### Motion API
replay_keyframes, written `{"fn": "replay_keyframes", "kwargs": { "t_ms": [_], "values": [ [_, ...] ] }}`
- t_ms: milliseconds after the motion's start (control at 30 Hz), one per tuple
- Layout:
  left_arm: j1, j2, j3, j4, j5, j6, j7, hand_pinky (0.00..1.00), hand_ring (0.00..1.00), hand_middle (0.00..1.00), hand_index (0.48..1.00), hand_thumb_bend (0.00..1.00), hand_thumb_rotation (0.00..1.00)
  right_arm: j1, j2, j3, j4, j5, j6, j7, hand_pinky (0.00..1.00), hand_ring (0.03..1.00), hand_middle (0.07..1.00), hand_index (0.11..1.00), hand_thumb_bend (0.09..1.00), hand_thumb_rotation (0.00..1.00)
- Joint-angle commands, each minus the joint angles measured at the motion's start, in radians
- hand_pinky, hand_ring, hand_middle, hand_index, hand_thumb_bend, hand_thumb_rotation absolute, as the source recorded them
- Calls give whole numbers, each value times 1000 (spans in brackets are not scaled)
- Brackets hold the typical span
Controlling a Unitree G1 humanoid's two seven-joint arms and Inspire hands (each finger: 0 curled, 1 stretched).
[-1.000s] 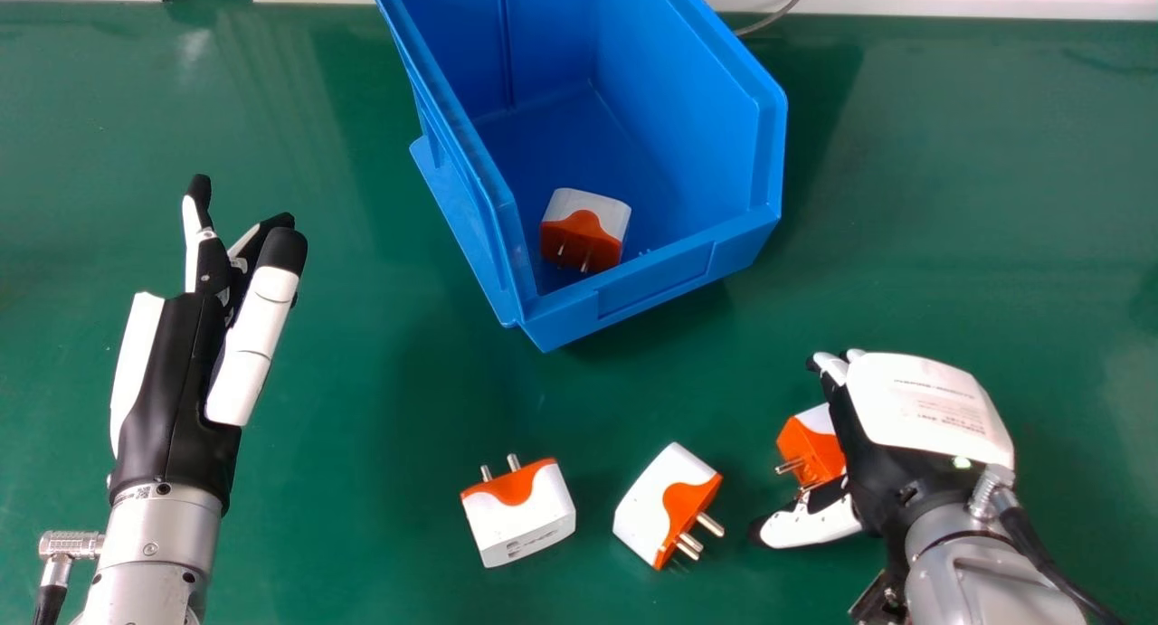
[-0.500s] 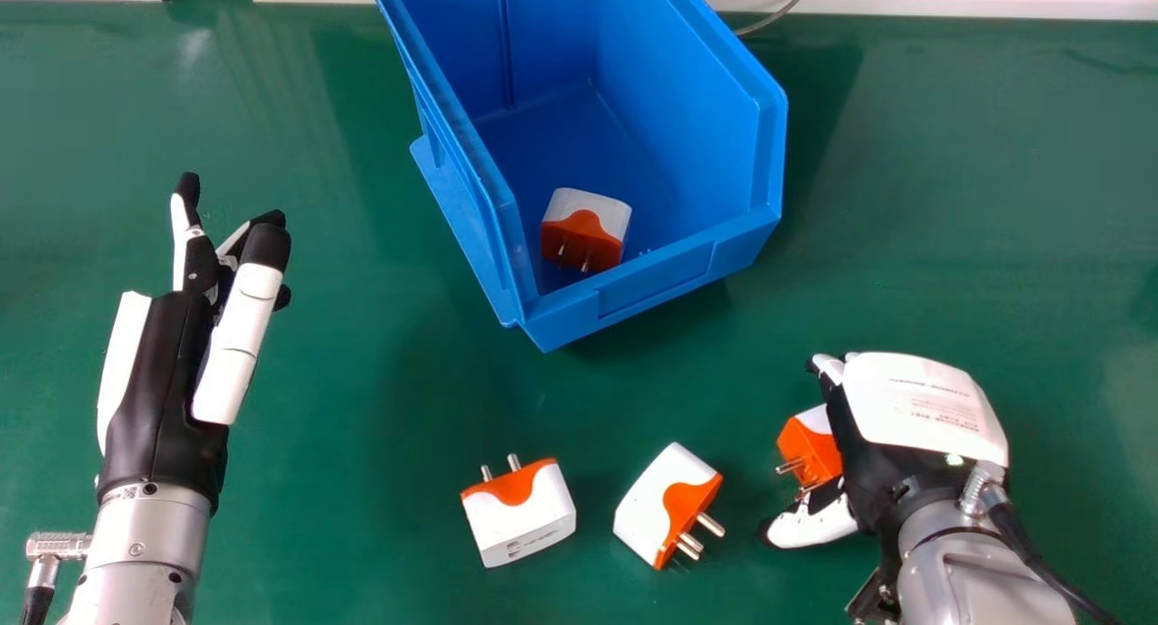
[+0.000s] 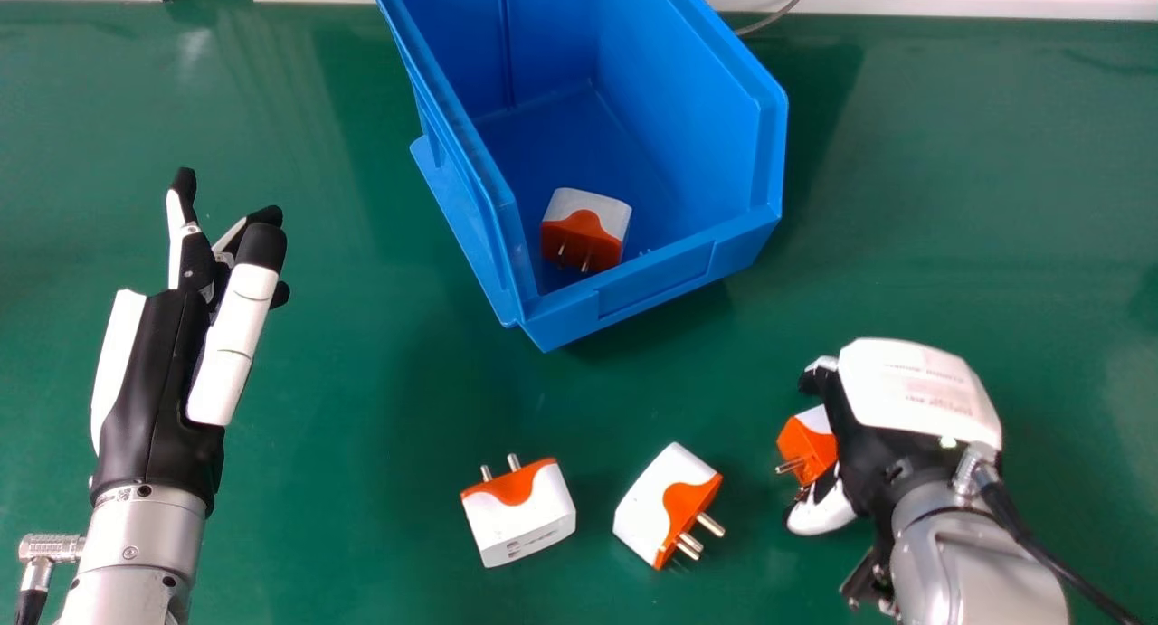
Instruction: Pick all objects and put in blue box
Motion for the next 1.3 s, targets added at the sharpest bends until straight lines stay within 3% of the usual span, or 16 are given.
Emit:
{"fn": "replay_keyframes", "kwargs": {
  "t_ms": [0,200,333,500,833,1033,1133,1267],
  "values": [
    [5,12,11,-28,-7,-11,-4,827,923,902,925,840,973,-23,13,1,21,-17,22,21,457,508,526,526,499,9],
    [6,13,12,-27,-6,-14,-5,828,923,902,925,823,972,-48,9,-5,54,22,25,-4,423,535,518,487,509,2],
    [4,15,12,-25,-7,-12,-5,827,923,902,925,816,971,-42,8,-15,46,66,14,-37,394,507,504,492,511,1],
    [6,14,11,-35,-7,-7,-6,826,922,902,924,812,970,-34,-3,-25,35,129,-11,-105,291,376,476,503,513,0],
    [1,15,10,-31,-7,-4,-6,826,922,902,925,814,970,-19,7,-33,11,211,3,-183,271,377,460,530,511,0],
    [-3,17,13,-25,-8,-2,-8,826,922,902,925,813,970,29,-9,-47,-163,228,-12,-143,263,366,456,536,510,0],
    [2,14,11,-38,-5,4,-7,826,921,902,925,814,970,46,-14,-57,-261,247,-27,-118,175,269,465,509,514,0],
    [-5,14,9,-31,-4,5,-8,826,921,903,925,815,970,45,-17,-64,-346,262,-66,-121,134,223,468,499,516,0]
  ]
}}
